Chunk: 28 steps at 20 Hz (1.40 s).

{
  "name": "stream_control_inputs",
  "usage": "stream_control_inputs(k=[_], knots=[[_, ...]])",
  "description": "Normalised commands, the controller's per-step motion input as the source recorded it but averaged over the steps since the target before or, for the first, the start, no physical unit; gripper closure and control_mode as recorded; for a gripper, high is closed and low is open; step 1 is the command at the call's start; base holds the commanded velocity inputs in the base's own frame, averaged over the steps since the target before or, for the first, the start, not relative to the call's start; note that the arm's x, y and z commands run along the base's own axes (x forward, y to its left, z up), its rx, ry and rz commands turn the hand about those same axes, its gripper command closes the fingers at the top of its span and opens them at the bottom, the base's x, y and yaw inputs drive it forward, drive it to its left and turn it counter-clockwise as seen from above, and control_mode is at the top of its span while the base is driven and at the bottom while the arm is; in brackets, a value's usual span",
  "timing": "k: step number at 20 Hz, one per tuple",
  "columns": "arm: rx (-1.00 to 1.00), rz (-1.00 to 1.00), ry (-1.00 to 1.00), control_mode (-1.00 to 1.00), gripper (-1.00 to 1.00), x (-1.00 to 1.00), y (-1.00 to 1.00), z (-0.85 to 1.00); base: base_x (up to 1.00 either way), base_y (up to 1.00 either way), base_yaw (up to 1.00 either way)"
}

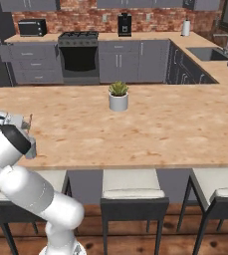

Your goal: Take a straw from the drawer in front and place it inside the glass cup on the dining counter.

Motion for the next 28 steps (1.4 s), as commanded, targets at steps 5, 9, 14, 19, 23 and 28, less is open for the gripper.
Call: stream_control_inputs(k=[5, 9, 14, 19, 23, 28], knots=[[-0.03, 0.02, -0.01, -1.0, 1.0, 0.33, 0.04, 0.16, 0.0, 0.0, 0.0], [0.0, 0.05, 0.0, -1.0, 1.0, 0.2, 0.2, -0.02, 0.0, 0.0, 0.0], [-0.04, 0.03, 0.0, -1.0, 1.0, 0.22, 0.2, -0.08, 0.0, 0.0, 0.0], [-0.12, 0.01, -0.02, -1.0, 1.0, 0.24, 0.07, -0.21, 0.0, 0.0, 0.0], [-0.13, 0.01, -0.04, -1.0, 1.0, 0.2, 0.08, -0.15, 0.0, 0.0, 0.0], [-0.02, 0.0, -0.02, -1.0, 1.0, -0.06, 0.04, 0.0, 0.0, 0.0, 0.0]])
